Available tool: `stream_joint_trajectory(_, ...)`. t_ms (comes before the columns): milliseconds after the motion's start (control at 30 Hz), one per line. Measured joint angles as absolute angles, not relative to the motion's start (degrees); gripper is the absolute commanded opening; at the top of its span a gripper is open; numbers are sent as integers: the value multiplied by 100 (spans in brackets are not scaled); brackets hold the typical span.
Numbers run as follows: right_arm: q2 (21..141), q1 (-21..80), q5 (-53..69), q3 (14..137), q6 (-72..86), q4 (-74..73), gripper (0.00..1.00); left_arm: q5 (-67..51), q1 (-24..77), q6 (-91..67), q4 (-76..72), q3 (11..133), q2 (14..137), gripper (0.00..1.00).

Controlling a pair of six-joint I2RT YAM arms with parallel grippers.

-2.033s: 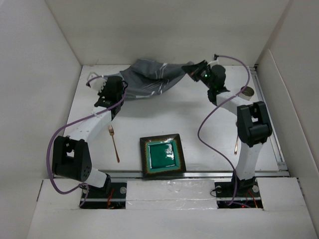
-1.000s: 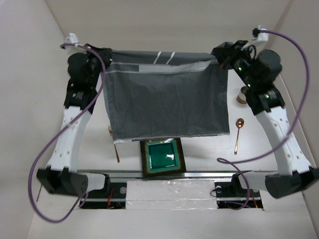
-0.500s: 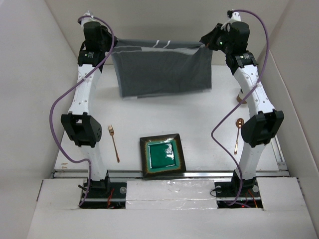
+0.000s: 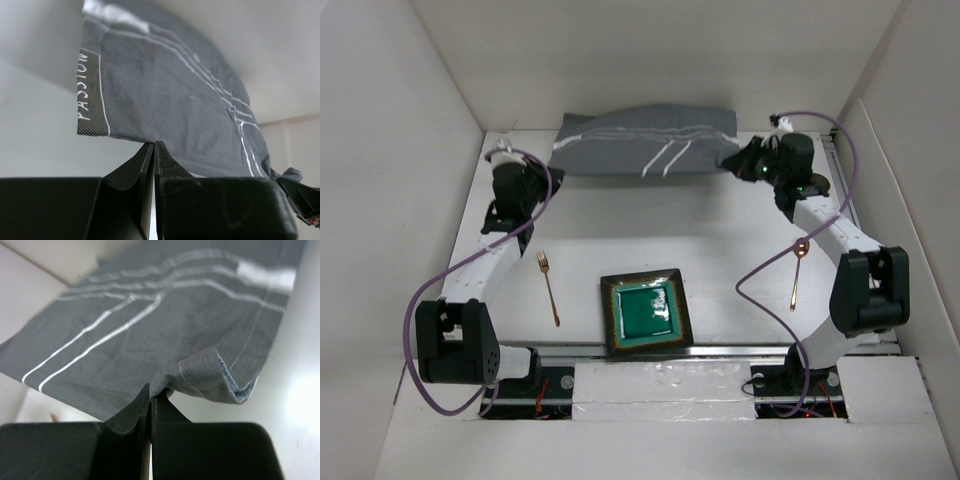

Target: Set the dinner table for one person

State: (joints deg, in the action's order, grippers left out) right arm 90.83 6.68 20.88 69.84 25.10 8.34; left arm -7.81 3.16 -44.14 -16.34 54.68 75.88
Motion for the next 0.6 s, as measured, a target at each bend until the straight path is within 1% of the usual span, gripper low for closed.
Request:
stream_joint_trajectory(100,9701,637,2257,6243,2567,1100,0,-718,340,-4598,-2224,4154,7712,0)
stream_joint_trajectory(200,10302,635,2451,5896,2602,1194,0,-679,340,-4713,-2543,3454,8038,0)
stream_joint_trajectory(367,10431,631,2521,5544,2663,1492,0,-585,392,-4746,-3181,3299,8396,0)
stream_joint_trajectory(467,10269,611,2504,5384,2679,1704,0,-548,414,-4746,-3568,3170,8381,0)
stream_joint_trajectory(600,9937,604,2423,5041,2720,1890,0,-554,429,-4748,-3712,2869,8283,0)
